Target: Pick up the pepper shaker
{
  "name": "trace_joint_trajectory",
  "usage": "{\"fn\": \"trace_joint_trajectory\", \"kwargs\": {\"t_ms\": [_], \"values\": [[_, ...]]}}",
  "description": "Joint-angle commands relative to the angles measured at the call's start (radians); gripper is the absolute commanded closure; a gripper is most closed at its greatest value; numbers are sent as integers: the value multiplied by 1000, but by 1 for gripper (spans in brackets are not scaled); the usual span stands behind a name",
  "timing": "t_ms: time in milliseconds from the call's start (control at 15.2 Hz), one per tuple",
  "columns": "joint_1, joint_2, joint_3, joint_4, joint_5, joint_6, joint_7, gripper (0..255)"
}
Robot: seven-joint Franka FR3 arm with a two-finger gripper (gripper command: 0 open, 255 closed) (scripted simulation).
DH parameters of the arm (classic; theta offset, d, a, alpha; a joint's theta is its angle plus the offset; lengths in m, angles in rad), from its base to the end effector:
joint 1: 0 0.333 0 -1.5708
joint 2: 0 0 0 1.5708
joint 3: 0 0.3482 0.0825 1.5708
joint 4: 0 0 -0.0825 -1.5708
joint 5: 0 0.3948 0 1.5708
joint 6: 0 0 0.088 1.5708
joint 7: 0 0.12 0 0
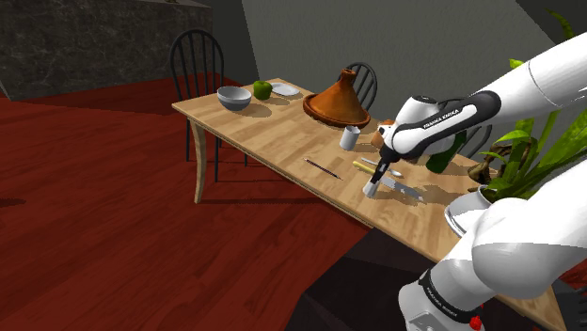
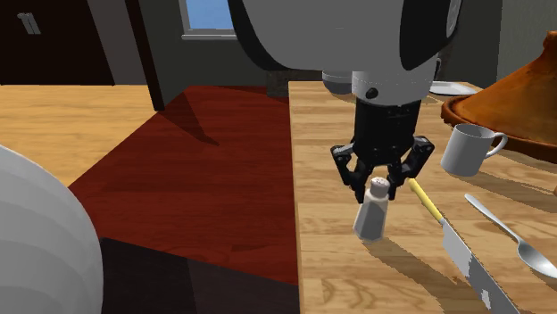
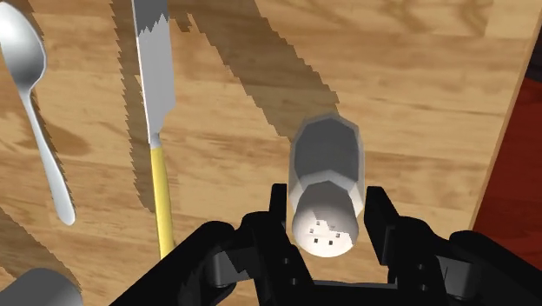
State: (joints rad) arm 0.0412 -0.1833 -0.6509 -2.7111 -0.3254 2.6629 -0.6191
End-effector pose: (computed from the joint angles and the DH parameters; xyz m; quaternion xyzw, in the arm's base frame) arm 0.3477 -0.2244 0.2932 0.9874 0.1457 0.0305 0.0542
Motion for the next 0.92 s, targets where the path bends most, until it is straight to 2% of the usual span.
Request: {"fn": "trace_joint_trajectory", "kwargs": {"t_ms": [0,726,858], "values": [[-11,-36,10,3,-21,-38,14,255],[-40,-192,64,55,-55,-240,39,255],[-41,-194,65,56,-55,-243,39,255]]}}
